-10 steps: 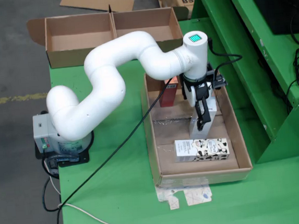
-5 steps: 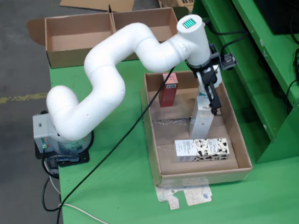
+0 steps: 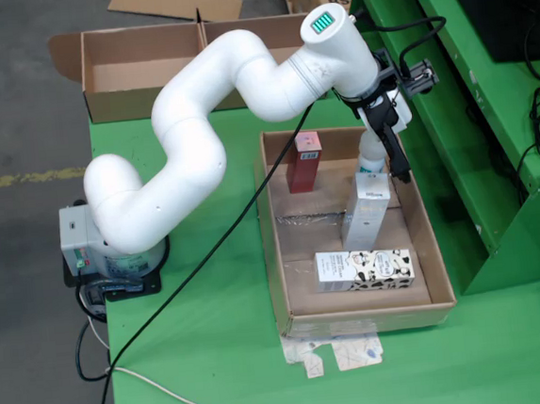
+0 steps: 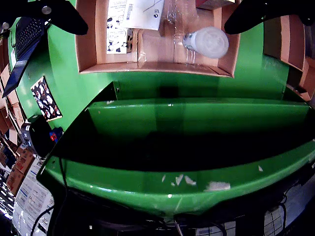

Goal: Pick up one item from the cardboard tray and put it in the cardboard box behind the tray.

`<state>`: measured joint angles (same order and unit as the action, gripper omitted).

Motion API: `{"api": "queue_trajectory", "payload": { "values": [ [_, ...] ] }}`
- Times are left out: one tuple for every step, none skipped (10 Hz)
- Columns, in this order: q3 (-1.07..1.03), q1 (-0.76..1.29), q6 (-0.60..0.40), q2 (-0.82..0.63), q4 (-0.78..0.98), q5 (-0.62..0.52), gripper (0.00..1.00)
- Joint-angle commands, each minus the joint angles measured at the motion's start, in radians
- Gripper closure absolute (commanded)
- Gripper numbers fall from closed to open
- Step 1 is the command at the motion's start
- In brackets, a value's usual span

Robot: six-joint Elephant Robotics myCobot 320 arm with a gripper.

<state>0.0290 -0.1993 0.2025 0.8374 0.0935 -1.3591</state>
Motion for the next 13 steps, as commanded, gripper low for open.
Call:
{"api": "queue_trajectory", "payload": {
  "values": [
    [-0.029,-0.001,0.004,-0.029,-0.012,0.009,0.0],
    [-0.029,-0.001,0.004,-0.029,-0.012,0.009,0.0],
    [-0.029,-0.001,0.004,-0.029,-0.012,0.009,0.0],
    [-0.029,-0.001,0.004,-0.029,-0.012,0.009,0.0],
    [-0.029,-0.001,0.004,-0.029,-0.012,0.009,0.0],
    [-0.029,-0.001,0.004,-0.029,-0.012,0.009,0.0],
    [-0.029,-0.001,0.004,-0.029,0.009,-0.002,0.0],
    [-0.029,-0.001,0.004,-0.029,0.009,-0.002,0.0],
    [-0.029,-0.001,0.009,-0.024,0.026,-0.008,0.0],
    [-0.029,0.002,0.014,-0.01,0.061,-0.016,0.0],
    [-0.029,0.002,0.014,-0.01,0.061,-0.016,0.0],
    [-0.029,0.006,0.013,0.008,0.07,-0.023,0.0],
    [-0.029,0.006,0.013,0.008,0.07,-0.023,0.0]
  ]
}}
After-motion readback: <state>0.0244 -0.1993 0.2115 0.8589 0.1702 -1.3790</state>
